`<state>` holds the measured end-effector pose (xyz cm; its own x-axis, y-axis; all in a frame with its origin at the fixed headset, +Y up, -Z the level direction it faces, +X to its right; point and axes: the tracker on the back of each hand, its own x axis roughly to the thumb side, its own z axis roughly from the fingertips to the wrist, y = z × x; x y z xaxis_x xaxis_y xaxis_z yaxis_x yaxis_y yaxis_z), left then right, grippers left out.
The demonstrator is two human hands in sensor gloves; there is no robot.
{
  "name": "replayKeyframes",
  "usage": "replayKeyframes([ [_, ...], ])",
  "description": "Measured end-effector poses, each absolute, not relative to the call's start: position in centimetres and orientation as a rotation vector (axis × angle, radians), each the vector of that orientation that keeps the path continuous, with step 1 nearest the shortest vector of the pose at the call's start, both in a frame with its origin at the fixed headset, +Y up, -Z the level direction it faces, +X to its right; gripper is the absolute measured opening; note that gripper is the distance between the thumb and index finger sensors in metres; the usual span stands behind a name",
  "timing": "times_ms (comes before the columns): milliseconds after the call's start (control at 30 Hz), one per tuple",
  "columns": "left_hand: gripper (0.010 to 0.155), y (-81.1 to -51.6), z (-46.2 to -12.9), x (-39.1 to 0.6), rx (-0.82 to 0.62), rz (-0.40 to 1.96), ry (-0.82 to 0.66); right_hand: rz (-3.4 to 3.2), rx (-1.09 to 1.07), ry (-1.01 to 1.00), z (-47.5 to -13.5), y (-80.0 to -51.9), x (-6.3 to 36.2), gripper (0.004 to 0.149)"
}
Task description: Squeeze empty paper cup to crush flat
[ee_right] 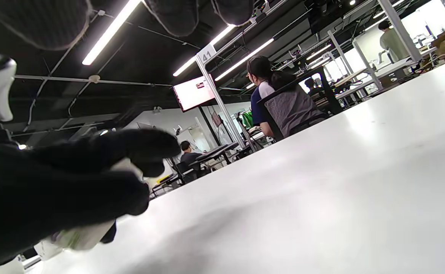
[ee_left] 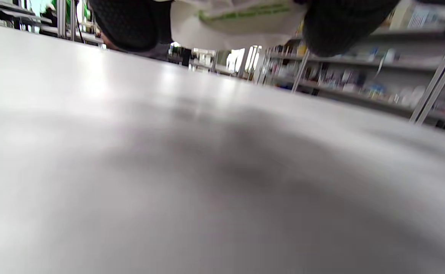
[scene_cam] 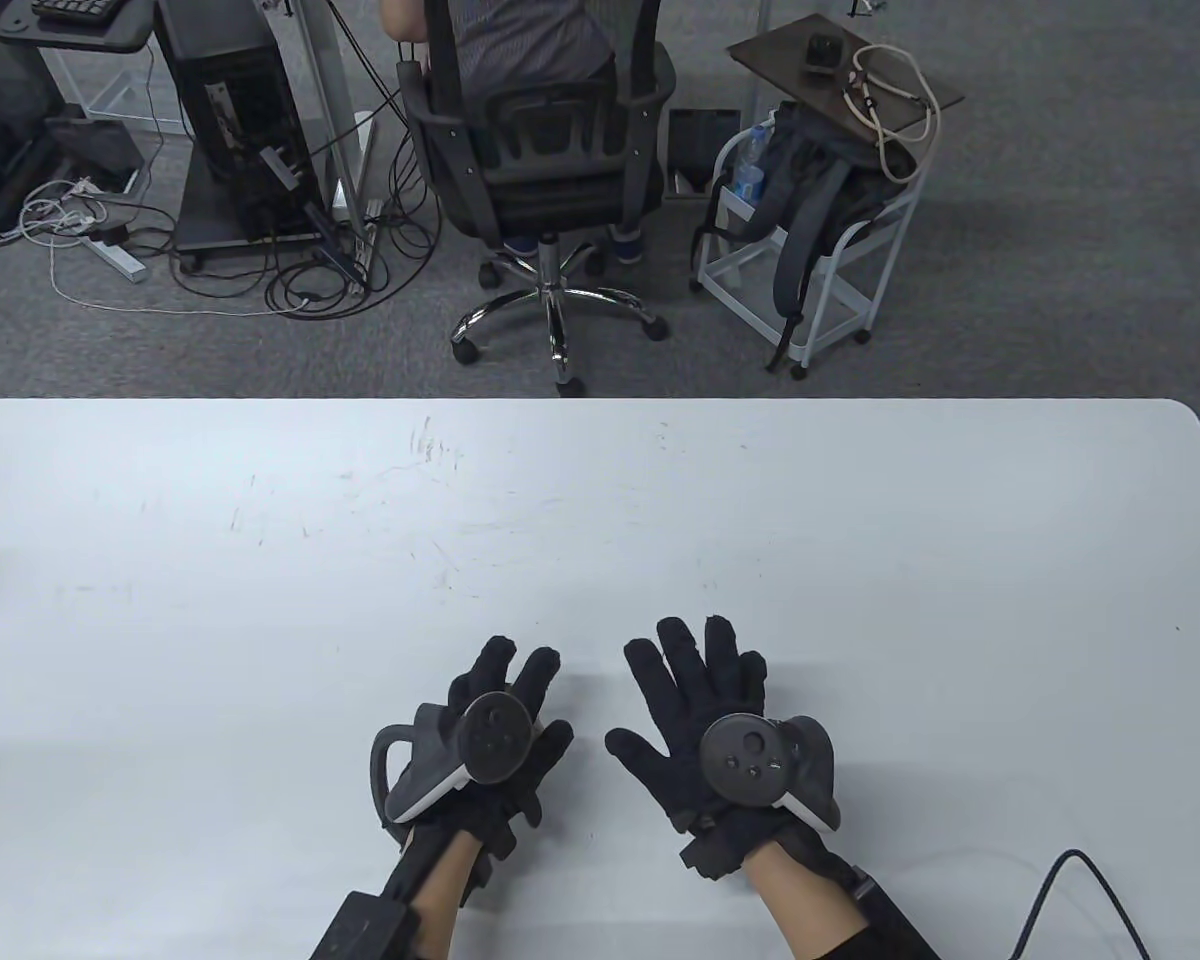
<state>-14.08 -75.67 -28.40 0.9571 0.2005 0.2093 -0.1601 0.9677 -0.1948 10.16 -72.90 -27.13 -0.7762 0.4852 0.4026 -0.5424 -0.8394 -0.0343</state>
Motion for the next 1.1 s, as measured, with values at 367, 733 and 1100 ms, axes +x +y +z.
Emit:
replayKeyframes([
  [367,0.082,-76.9,-28.9,-14.2,-0.296,0.152,-0.259,2.659,0.486,-0.178,-27.7,-72.8,10.7,0.081],
  [733,0.082,-71.8,-27.2,-20.4,0.052,0.148,-0.131,2.866,0.446,-0.256,-28.3,-72.1,12.6,0.08],
  [1100,0.082,-73.6,-28.2,-22.3,-0.044,0.137,-0.039,2.885,0.358,-0.152,-29.5,-73.5,13.8,0.08],
])
